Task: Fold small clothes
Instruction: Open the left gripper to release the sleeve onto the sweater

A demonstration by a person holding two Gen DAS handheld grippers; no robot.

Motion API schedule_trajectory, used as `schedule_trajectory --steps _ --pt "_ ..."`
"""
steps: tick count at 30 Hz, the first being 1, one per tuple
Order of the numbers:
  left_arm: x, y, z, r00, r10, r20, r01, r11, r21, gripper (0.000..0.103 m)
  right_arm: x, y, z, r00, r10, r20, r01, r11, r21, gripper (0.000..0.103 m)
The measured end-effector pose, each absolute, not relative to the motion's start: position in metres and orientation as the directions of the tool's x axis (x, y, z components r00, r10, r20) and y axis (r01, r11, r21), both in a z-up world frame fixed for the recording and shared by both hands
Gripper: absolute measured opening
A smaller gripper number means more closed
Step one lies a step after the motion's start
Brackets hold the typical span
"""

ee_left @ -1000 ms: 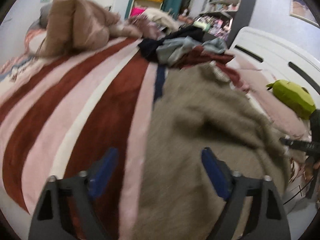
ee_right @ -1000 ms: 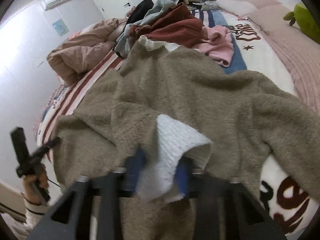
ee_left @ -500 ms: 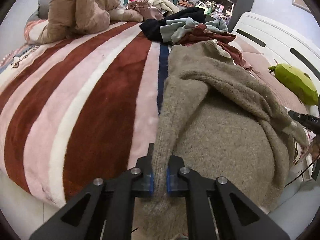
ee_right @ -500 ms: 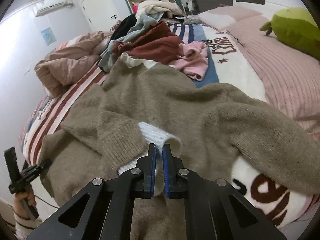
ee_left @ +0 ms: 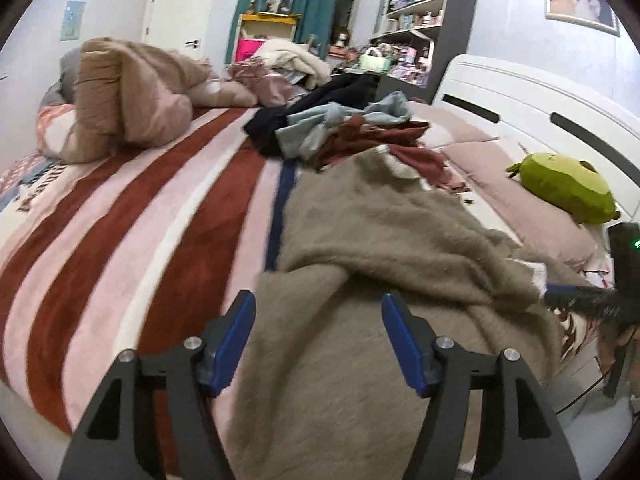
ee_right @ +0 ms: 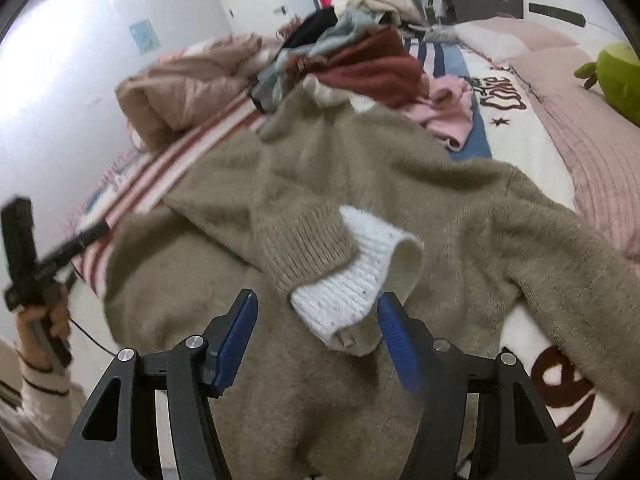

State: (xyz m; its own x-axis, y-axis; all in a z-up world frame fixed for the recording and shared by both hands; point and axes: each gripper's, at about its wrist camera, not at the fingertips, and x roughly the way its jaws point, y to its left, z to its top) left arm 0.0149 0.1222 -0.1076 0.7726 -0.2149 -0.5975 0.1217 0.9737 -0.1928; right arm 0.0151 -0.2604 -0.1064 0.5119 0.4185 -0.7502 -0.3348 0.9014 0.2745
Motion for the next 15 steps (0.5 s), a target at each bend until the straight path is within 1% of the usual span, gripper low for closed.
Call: schedule_trajectory --steps 1,2,3,4,5,7,8,9,12,15 --pt "0.019 0.117 -0.108 0.768 -0.236 -0.595 0.139 0.969 -0.206 0.062 0.016 -0.258 -0.109 0.511 0.408 -0.757 -0.336 0.905 0.261 0.058" --pt "0.022 0.112 -0.109 0.763 -0.255 -0.594 0.153 0.964 -0.218 0.062 0.018 -0.257 -0.11 0.51 0.402 -0.76 -0.338 0.906 0.253 0.05" --pt "0.025 0.107 -0.11 0.757 -0.274 -0.593 0.166 0.959 -0.231 0.062 0.021 -0.256 -0.112 0.502 0.414 -0.76 -0.345 0.901 0.263 0.037" --pt "0.028 0.101 -0.111 0.749 -0.292 -0.595 0.179 0.953 -0.243 0.062 0.024 -0.255 -0.113 0.492 0.424 -0.761 -0.348 0.896 0.274 0.033" --pt "0.03 0.095 -0.113 0.74 -0.311 -0.597 0.196 0.948 -0.251 0.062 0.029 -0.253 -0.116 0.484 0.421 -0.767 -0.349 0.897 0.272 0.032" --pt "0.033 0.081 -0.118 0.723 -0.332 -0.606 0.227 0.942 -0.246 0.062 0.031 -0.25 -0.117 0.483 0.413 -0.772 -0.352 0.899 0.26 0.025" --pt "0.035 0.074 -0.12 0.717 -0.335 -0.612 0.239 0.942 -0.236 0.062 0.033 -0.251 -0.116 0.487 0.421 -0.765 -0.348 0.897 0.273 0.018" --pt "0.035 0.07 -0.122 0.713 -0.337 -0.615 0.246 0.941 -0.23 0.062 0.034 -0.253 -0.116 0.491 0.433 -0.756 -0.34 0.894 0.291 0.015" --pt "0.037 0.059 -0.126 0.69 -0.369 -0.623 0.28 0.93 -0.24 0.062 0.033 -0.262 -0.105 0.545 0.452 -0.706 -0.309 0.891 0.332 0.009" --pt "0.041 0.044 -0.13 0.662 -0.403 -0.632 0.326 0.914 -0.241 0.062 0.033 -0.277 -0.095 0.603 0.427 -0.674 -0.255 0.904 0.344 0.007"
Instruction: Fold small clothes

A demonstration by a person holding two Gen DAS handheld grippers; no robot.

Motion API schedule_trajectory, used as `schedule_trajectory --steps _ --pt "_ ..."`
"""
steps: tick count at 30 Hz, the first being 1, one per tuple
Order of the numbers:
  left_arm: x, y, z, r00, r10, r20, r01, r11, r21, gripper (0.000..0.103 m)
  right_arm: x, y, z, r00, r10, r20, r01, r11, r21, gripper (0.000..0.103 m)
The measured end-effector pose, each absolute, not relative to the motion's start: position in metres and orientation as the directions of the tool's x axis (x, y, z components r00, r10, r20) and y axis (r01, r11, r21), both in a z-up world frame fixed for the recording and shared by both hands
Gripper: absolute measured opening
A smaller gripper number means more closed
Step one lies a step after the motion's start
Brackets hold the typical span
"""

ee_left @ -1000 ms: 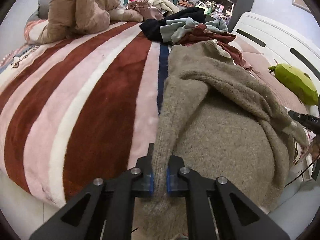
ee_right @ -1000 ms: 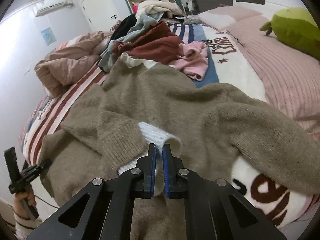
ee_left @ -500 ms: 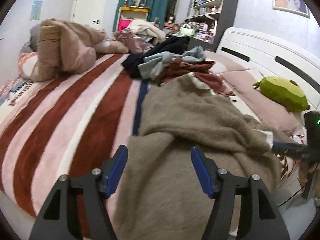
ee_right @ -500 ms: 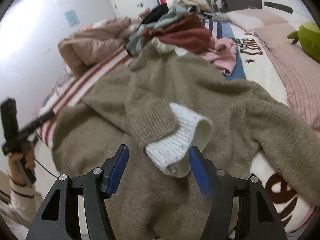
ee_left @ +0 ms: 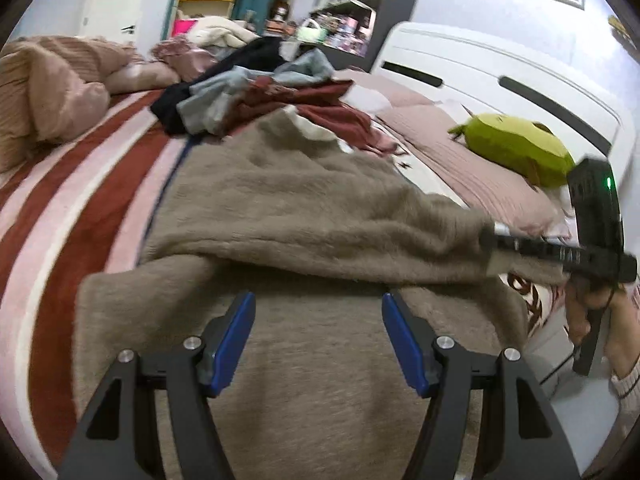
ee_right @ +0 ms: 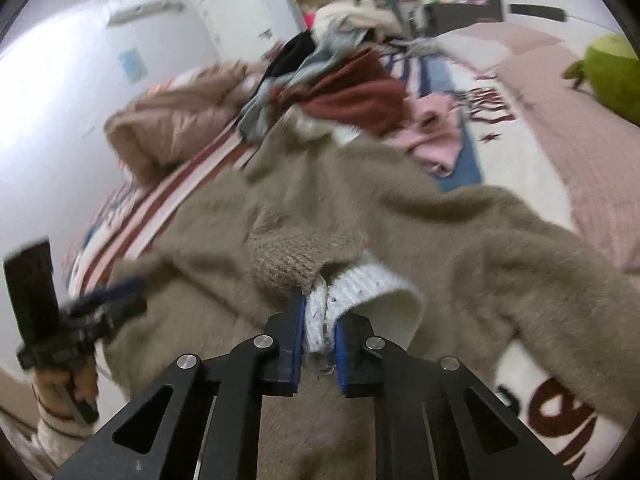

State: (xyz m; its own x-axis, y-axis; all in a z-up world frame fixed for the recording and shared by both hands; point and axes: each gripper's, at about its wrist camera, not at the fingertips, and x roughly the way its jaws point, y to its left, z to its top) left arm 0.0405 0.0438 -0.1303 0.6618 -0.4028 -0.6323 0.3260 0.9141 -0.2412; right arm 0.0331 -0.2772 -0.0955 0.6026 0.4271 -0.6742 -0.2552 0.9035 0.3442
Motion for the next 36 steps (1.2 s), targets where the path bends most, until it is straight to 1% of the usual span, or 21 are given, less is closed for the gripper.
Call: schedule_trajectory --steps 2,4,6,7,8,9,10,12,14,16,19,20,22,23,24,25,29,32,33,35,36 --pt "0.045 0.036 -0.132 0.644 -0.426 -0.635 0.346 0.903 -0.255 0.062 0.038 -0.286 -0.098 0.598 0.413 -0.687 -0.217 0.908 0.358 0.007" --pt "0.052 0.032 -0.135 0.625 -0.456 -0.634 0.358 0.889 -0.287 0.062 0.042 -0.291 -0.104 0.584 0.37 -0.723 -0.18 0.927 0.329 0.008" --pt "0.06 0.028 -0.139 0.605 -0.472 -0.641 0.358 0.88 -0.311 0.062 0.043 -0.287 -0.107 0.584 0.267 -0.767 -0.163 0.964 0.212 0.013" --pt "0.064 0.025 -0.143 0.588 -0.485 -0.647 0.36 0.874 -0.328 0.062 0.042 -0.287 -0.108 0.593 0.211 -0.777 -0.15 0.977 0.151 0.019" --pt "0.068 0.023 -0.145 0.574 -0.498 -0.65 0.363 0.866 -0.343 0.062 0.041 -0.287 -0.108 0.601 0.171 -0.781 -0.14 0.984 0.109 0.023" --pt "0.071 0.02 -0.148 0.56 -0.515 -0.65 0.366 0.857 -0.363 0.062 0.039 -0.29 -0.107 0.611 0.156 -0.776 -0.133 0.987 0.094 0.025" --pt "0.075 0.018 -0.152 0.544 -0.531 -0.65 0.369 0.847 -0.384 0.062 0.038 -0.294 -0.106 0.613 0.165 -0.773 -0.132 0.986 0.105 0.026" --pt "0.08 0.014 -0.158 0.525 -0.546 -0.653 0.365 0.837 -0.407 0.062 0.035 -0.306 -0.106 0.605 0.215 -0.767 -0.124 0.977 0.175 0.035" --pt "0.088 0.01 -0.162 0.513 -0.562 -0.649 0.359 0.827 -0.432 0.062 0.032 -0.314 -0.108 0.599 0.238 -0.765 -0.109 0.97 0.216 0.038" --pt "0.095 0.007 -0.165 0.501 -0.589 -0.634 0.358 0.808 -0.467 0.062 0.026 -0.321 -0.108 0.598 0.248 -0.762 -0.096 0.966 0.239 0.039" --pt "0.105 0.001 -0.169 0.486 -0.618 -0.618 0.358 0.786 -0.504 0.061 0.016 -0.325 -0.105 0.616 0.224 -0.755 -0.087 0.972 0.217 0.039" --pt "0.108 -0.001 -0.17 0.489 -0.618 -0.616 0.355 0.786 -0.506 0.059 0.012 -0.327 -0.102 0.63 0.205 -0.749 -0.085 0.977 0.196 0.039" --pt "0.112 -0.004 -0.169 0.493 -0.623 -0.608 0.352 0.781 -0.515 0.037 0.008 -0.33 -0.098 0.648 0.184 -0.739 -0.078 0.981 0.176 0.039" --pt "0.113 -0.005 -0.168 0.496 -0.625 -0.603 0.349 0.779 -0.521 0.029 0.007 -0.333 -0.097 0.656 0.177 -0.734 -0.071 0.982 0.174 0.039" --pt "0.113 -0.005 -0.166 0.499 -0.627 -0.598 0.348 0.777 -0.525 0.009 0.005 -0.337 -0.095 0.664 0.173 -0.728 -0.059 0.982 0.179 0.039" --pt "0.112 -0.006 -0.163 0.506 -0.624 -0.595 0.352 0.779 -0.519 0.004 0.005 -0.342 -0.093 0.67 0.169 -0.722 -0.047 0.981 0.186 0.039" --pt "0.091 -0.006 -0.144 0.552 -0.584 -0.596 0.399 0.812 -0.426 0.004 0.001 -0.369 -0.084 0.709 0.144 -0.69 0.027 0.973 0.231 0.041" --pt "0.082 0.001 -0.142 0.553 -0.559 -0.618 0.395 0.828 -0.397 0.004 -0.003 -0.399 -0.082 0.729 0.15 -0.668 0.089 0.947 0.309 0.046" --pt "0.08 0.004 -0.144 0.553 -0.548 -0.627 0.386 0.836 -0.39 0.004 -0.005 -0.407 -0.083 0.731 0.149 -0.666 0.101 0.941 0.322 0.046" --pt "0.078 0.008 -0.148 0.541 -0.539 -0.645 0.379 0.842 -0.385 0.006 -0.01 -0.423 -0.084 0.732 0.117 -0.671 0.135 0.941 0.312 0.048" --pt "0.077 0.008 -0.15 0.529 -0.534 -0.66 0.382 0.844 -0.377 0.01 -0.014 -0.434 -0.086 0.728 0.079 -0.68 0.166 0.943 0.288 0.053"
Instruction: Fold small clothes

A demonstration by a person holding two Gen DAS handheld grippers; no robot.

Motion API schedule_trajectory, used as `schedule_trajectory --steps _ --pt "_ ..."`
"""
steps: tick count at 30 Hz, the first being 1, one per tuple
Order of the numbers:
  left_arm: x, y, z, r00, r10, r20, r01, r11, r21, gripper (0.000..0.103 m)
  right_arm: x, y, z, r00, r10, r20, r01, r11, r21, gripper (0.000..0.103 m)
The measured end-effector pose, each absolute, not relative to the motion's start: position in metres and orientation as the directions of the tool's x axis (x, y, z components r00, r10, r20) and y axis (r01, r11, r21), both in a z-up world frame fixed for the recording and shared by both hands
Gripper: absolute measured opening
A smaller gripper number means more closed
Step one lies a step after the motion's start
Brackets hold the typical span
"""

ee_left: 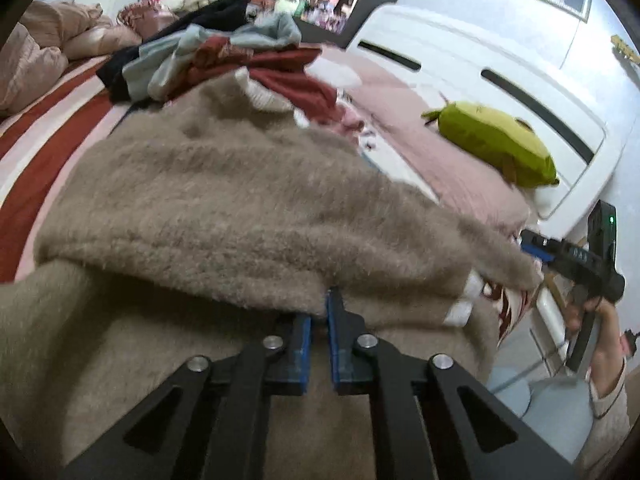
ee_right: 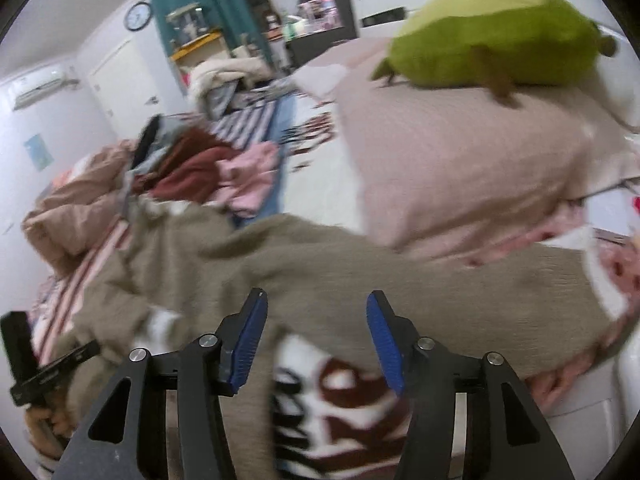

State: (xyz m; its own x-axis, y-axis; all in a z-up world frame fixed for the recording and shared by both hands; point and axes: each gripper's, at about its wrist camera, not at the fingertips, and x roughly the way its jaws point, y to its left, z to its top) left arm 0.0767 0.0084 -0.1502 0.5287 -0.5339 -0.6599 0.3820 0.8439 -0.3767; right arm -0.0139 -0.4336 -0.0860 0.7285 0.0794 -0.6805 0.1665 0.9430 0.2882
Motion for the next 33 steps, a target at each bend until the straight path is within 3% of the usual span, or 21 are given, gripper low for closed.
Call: schedule_trajectory --steps 4,9,14,17,25,26,28,30,32,33 --pt "0.062 0.014 -0.147 0.554 -0.505 -0.662 0.391 0.86 -0.329 0.05 -0.032 -0.472 -0.096 0.706 -0.011 -0.708 0.273 0.927 0.257 0.06" --pt "0.056 0.024 -0.127 0.625 -0.482 -0.615 0.374 0.876 -0.306 0.063 -0.057 -0.511 -0.103 0.706 -0.043 -0.707 0.362 0.88 0.308 0.068" --pt "0.059 0.017 -0.11 0.665 -0.476 -0.576 0.376 0.879 -0.293 0.067 -0.071 -0.527 -0.114 0.685 -0.066 -0.726 0.41 0.858 0.309 0.071" --pt "0.058 0.009 -0.104 0.677 -0.48 -0.557 0.384 0.877 -0.289 0.079 -0.076 -0.537 -0.123 0.675 -0.053 -0.736 0.423 0.845 0.328 0.079" --pt "0.061 -0.005 -0.099 0.69 -0.46 -0.559 0.38 0.887 -0.261 0.081 -0.069 -0.553 -0.145 0.713 -0.011 -0.701 0.384 0.842 0.378 0.079" --pt "0.061 -0.005 -0.098 0.692 -0.458 -0.558 0.379 0.888 -0.26 0.081 -0.067 -0.552 -0.145 0.722 -0.014 -0.692 0.37 0.853 0.369 0.077" --pt "0.06 -0.006 -0.097 0.695 -0.458 -0.554 0.38 0.888 -0.257 0.082 -0.062 -0.553 -0.147 0.732 0.008 -0.681 0.356 0.848 0.392 0.059" --pt "0.06 -0.006 -0.096 0.698 -0.453 -0.555 0.376 0.891 -0.255 0.082 -0.055 -0.552 -0.15 0.736 0.045 -0.675 0.334 0.844 0.421 0.026" --pt "0.061 -0.006 -0.097 0.697 -0.449 -0.559 0.371 0.893 -0.254 0.083 -0.05 -0.546 -0.148 0.734 0.042 -0.678 0.321 0.858 0.4 0.009" --pt "0.062 -0.005 -0.097 0.697 -0.446 -0.561 0.368 0.895 -0.254 0.083 -0.048 -0.539 -0.143 0.736 0.028 -0.676 0.311 0.873 0.375 0.007"
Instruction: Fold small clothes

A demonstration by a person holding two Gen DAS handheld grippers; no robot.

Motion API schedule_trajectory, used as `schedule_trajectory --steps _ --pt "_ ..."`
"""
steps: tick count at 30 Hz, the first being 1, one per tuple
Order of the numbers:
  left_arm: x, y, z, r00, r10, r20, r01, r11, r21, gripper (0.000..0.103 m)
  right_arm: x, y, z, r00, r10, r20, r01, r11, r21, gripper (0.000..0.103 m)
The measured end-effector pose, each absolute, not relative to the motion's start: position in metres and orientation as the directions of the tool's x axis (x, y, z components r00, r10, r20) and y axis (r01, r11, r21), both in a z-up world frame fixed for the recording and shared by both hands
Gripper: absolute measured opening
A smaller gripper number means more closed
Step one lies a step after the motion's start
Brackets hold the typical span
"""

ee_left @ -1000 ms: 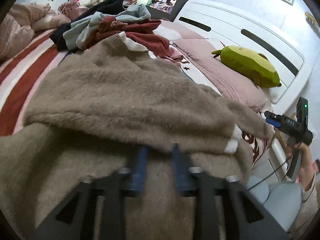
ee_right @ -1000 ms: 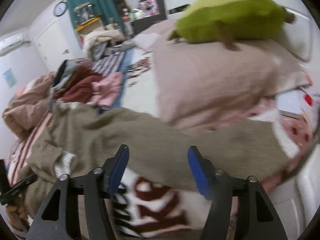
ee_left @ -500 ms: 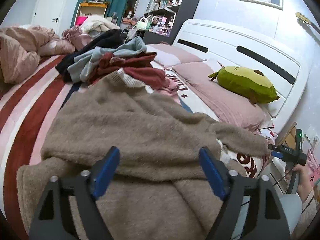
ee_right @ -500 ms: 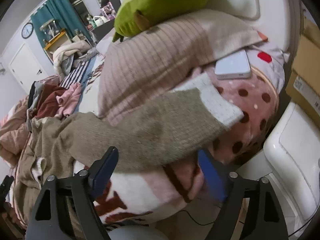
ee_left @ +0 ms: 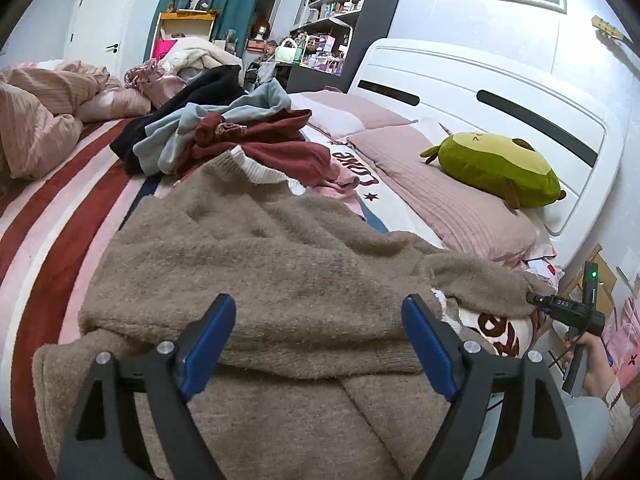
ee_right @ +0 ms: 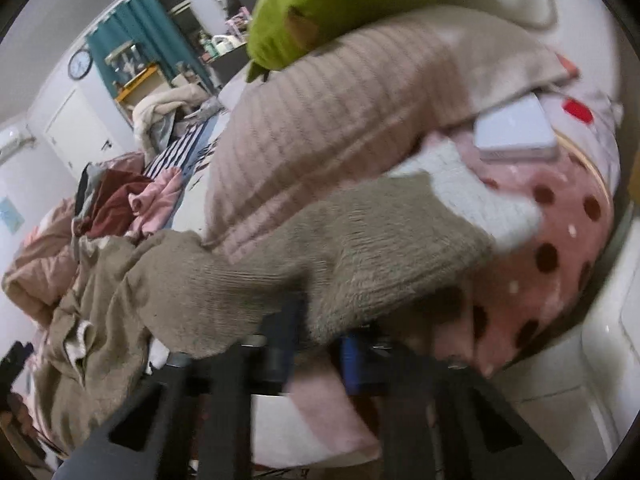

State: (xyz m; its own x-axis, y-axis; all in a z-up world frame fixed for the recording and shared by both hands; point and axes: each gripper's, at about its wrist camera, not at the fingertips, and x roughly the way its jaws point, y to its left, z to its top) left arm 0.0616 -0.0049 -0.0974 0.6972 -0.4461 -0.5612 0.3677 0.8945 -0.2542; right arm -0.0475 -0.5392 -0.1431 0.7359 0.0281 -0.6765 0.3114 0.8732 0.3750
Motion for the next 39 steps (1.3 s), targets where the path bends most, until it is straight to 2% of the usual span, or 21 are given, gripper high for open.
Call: schedule_trajectory --steps 3,11,16,22,26,34,37,39 --pt "0.062 -0.002 -0.099 0.698 -0.441 -0.564 0.359 0.897 -0.257 0.083 -0.042 -0.519 -0.123 0.756 -0.013 -0.654 0.28 0.91 0.306 0.005" --pt "0.063 0.009 -0.101 0.711 -0.431 -0.555 0.335 0.902 -0.272 0.083 -0.028 -0.473 -0.057 0.856 0.058 -0.514 0.115 0.947 0.298 0.004" --pt "0.061 0.021 -0.101 0.725 -0.419 -0.547 0.316 0.908 -0.276 0.083 -0.007 -0.418 -0.005 0.898 0.164 -0.407 -0.054 0.962 0.268 0.004" --pt "0.056 0.044 -0.098 0.75 -0.393 -0.532 0.284 0.918 -0.278 0.083 0.029 -0.335 0.025 0.861 0.344 -0.375 -0.271 0.934 0.233 0.004" --pt "0.053 0.064 -0.095 0.773 -0.359 -0.523 0.246 0.929 -0.275 0.083 0.049 -0.278 0.016 0.789 0.447 -0.422 -0.394 0.895 0.211 0.004" --pt "0.044 0.101 -0.099 0.796 -0.31 -0.52 0.174 0.94 -0.294 0.085 0.077 -0.169 -0.076 0.527 0.535 -0.66 -0.565 0.801 0.198 0.006" --pt "0.042 0.107 -0.102 0.793 -0.305 -0.527 0.165 0.941 -0.296 0.085 0.072 -0.144 -0.105 0.458 0.519 -0.722 -0.613 0.773 0.167 0.016" --pt "0.042 0.108 -0.103 0.79 -0.303 -0.533 0.162 0.942 -0.294 0.085 0.07 -0.139 -0.117 0.41 0.531 -0.742 -0.638 0.748 0.183 0.034"
